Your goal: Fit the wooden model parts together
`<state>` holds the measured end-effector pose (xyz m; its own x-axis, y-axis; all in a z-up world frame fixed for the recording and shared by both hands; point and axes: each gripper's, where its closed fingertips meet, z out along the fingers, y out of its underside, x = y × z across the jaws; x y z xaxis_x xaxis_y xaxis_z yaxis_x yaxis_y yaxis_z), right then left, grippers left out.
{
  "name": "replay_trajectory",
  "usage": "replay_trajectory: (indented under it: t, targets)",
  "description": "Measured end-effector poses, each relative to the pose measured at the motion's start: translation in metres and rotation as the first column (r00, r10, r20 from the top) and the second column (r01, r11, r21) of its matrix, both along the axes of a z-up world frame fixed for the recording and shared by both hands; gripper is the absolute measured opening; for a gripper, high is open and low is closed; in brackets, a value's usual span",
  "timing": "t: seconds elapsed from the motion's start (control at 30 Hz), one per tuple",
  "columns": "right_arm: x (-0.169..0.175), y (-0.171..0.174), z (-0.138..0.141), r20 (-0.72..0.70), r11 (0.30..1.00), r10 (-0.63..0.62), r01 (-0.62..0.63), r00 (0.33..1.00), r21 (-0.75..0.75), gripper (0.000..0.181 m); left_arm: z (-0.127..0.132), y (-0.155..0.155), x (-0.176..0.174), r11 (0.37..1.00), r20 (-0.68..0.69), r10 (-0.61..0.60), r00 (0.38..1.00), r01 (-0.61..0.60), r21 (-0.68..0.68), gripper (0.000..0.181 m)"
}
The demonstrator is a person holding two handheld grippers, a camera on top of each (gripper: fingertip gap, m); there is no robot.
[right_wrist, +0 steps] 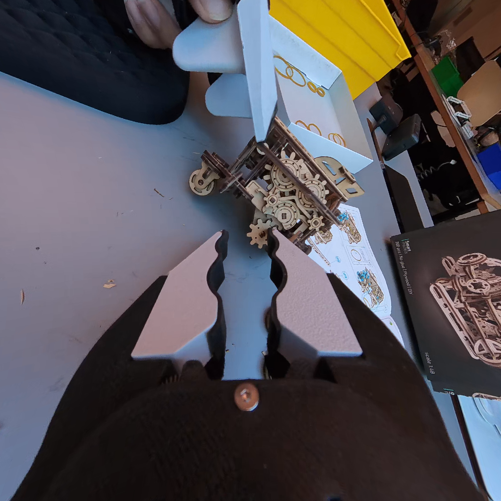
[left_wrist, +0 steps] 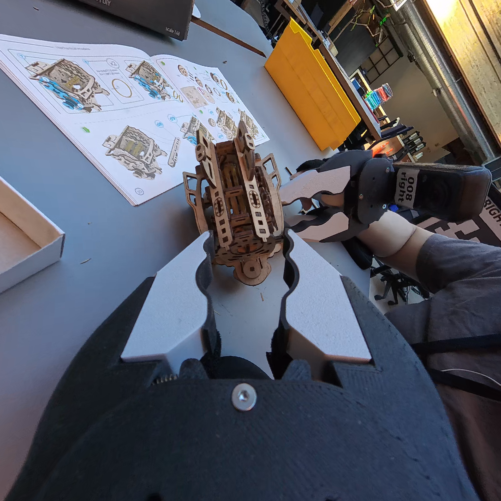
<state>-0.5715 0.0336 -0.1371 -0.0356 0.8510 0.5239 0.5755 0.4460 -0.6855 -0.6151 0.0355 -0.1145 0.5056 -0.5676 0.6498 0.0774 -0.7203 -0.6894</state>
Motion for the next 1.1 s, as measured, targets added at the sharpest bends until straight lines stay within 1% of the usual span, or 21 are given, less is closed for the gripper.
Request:
replay_trajectory:
  t: [0.1,0.17,0.27,0.37,0.43,0.5,0.63,0.67,0.7,0.77,0.8,0.9,1.0,1.1]
  targets:
    - [0.003,-0.002,0.004,-0.014,0.999,0.014,-0.013,1.000,0.034,0.029,0.000,0.001,-0.001,1.000,0.026,0.006,1.000,-0.005,-0.024,0.049]
    - [0.006,-0.005,0.010,-0.046,0.999,0.031,-0.030,0.998,0.010,0.029,0.000,0.002,-0.003,0.999,0.054,0.014,0.998,-0.012,-0.049,0.048]
    - [0.011,-0.002,0.012,-0.083,0.993,0.001,-0.011,0.997,-0.119,0.028,0.001,0.004,-0.005,0.995,0.102,0.030,0.994,-0.020,-0.098,0.047]
    - [0.014,0.005,0.007,-0.092,0.958,-0.060,0.032,0.994,-0.284,0.029,0.001,0.006,-0.006,0.988,0.142,0.047,0.989,-0.025,-0.149,0.047]
    - [0.013,0.007,0.010,-0.116,0.950,-0.075,0.035,0.990,-0.311,0.032,0.001,0.007,-0.007,0.982,0.175,0.070,0.982,-0.037,-0.186,0.047]
    - [0.012,0.010,0.015,-0.142,0.970,-0.077,0.041,0.987,-0.240,0.033,0.002,0.007,-0.007,0.974,0.204,0.092,0.975,-0.045,-0.221,0.047]
    - [0.010,0.014,0.018,-0.124,0.997,-0.071,0.070,0.990,-0.007,0.036,0.004,0.004,-0.007,0.959,0.268,0.116,0.956,-0.038,-0.280,0.046]
    - [0.010,0.016,0.021,-0.128,0.995,-0.076,0.084,0.989,0.055,0.036,0.007,0.003,-0.005,0.954,0.302,0.120,0.946,-0.026,-0.298,0.044]
    - [0.010,0.017,0.024,-0.127,0.989,-0.076,0.091,0.989,0.120,0.036,0.011,0.002,-0.004,0.949,0.348,0.123,0.930,-0.008,-0.315,0.036]
    - [0.009,0.015,0.031,-0.134,0.969,-0.061,0.091,0.989,0.230,0.035,0.016,0.001,0.000,0.932,0.419,0.143,0.896,0.020,-0.362,0.035]
    - [0.009,0.014,0.032,-0.131,0.962,-0.057,0.090,0.990,0.257,0.033,0.016,0.000,0.002,0.925,0.436,0.149,0.888,0.031,-0.378,0.035]
    - [0.010,0.012,0.027,-0.099,0.960,-0.052,0.077,0.994,0.271,0.030,0.015,-0.001,0.004,0.914,0.457,0.163,0.874,0.041,-0.404,0.035]
    - [0.012,0.015,0.022,-0.085,0.963,-0.064,0.084,0.994,0.255,0.027,0.015,0.003,-0.003,0.918,0.443,0.203,0.873,-0.013,-0.395,0.035]
    - [0.009,0.018,0.021,-0.088,0.966,-0.075,0.094,0.993,0.241,0.025,0.016,0.004,-0.003,0.925,0.413,0.210,0.886,-0.043,-0.377,0.035]
